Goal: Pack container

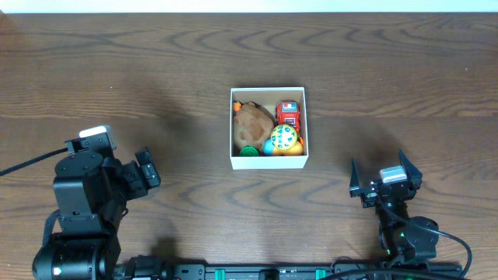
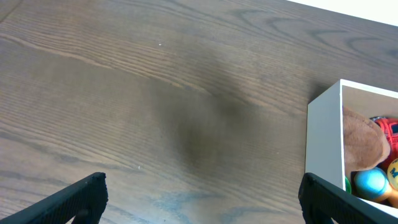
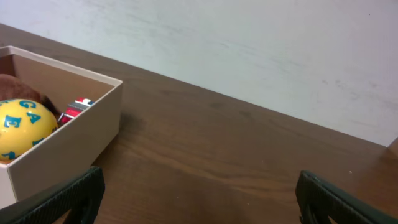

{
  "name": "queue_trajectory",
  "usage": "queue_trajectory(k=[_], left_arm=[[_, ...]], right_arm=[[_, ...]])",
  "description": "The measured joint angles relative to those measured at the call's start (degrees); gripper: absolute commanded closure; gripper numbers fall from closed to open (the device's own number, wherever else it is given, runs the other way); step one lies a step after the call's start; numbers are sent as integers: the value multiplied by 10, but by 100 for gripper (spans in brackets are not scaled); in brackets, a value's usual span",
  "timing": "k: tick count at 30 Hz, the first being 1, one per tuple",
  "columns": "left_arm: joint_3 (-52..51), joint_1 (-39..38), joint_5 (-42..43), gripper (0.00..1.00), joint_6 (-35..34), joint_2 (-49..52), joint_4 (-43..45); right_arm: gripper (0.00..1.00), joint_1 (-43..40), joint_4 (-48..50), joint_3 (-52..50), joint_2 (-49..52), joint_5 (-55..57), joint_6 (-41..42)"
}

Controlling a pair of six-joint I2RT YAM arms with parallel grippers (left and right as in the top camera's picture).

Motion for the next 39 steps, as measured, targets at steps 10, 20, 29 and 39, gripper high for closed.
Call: queue_trajectory(k=[10,20,29,39], left_arm=[[0,0,0,2,0,0,0],[-8,7,0,2,0,-99,-82],[-179,11,-2,2,6,-242,59],[-431,3,4,2,58,-362,370]], right_arm=[[1,0,0,0,0,0,0],[1,0,0,0,0,0,0],[1,0,0,0,0,0,0],[1,0,0,0,0,-1,0]])
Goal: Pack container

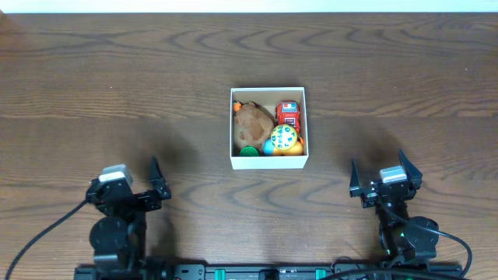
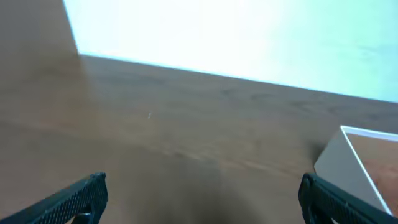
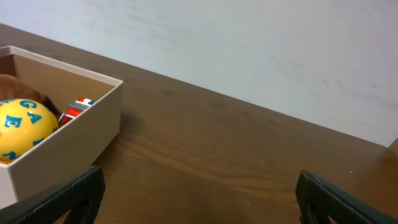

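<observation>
A white open box stands in the middle of the table, its rim also in the right wrist view and at the right edge of the left wrist view. It holds a brown plush, a red toy, a yellow lettered ball and small blue and green pieces. My left gripper sits at the front left, open and empty. My right gripper sits at the front right, open, nothing between its fingers.
Dark wood table all round the box. A pale wall lies beyond the far edge. Both arm bases stand at the front edge.
My left arm has drawn back and folded down toward the front edge; its camera now looks level across the table instead of down at it. The right arm and box are unchanged.
</observation>
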{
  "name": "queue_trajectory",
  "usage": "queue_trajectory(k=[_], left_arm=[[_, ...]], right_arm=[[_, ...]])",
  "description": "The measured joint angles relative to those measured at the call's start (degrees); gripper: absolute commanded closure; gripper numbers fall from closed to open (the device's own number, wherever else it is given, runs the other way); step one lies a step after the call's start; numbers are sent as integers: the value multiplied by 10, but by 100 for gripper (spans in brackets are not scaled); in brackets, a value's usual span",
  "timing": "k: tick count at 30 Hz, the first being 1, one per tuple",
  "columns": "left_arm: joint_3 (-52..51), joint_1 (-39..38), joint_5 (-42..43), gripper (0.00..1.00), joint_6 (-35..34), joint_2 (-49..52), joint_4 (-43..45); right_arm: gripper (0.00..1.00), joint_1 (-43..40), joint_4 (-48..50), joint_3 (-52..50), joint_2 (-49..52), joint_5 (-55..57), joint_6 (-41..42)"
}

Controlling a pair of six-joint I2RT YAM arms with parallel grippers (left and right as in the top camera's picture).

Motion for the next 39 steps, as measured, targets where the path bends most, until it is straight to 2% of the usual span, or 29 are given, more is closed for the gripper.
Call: queue_trajectory(k=[3,9,13,28,39], left_arm=[[-50,-5,15,2,36,-23,50],[-110,-16,27,2,70,-38,71],[-114,-24,29,2,80,-39,80],[-114,-26,31,2,77,-39,81],[-114,-26,24,2,39,-39,81]], right_arm=[[1,0,0,0,0,-1,0],[1,0,0,0,0,-1,0],[1,0,0,0,0,-1,0],[1,0,0,0,0,-3,0],[1,0,0,0,0,-3,0]])
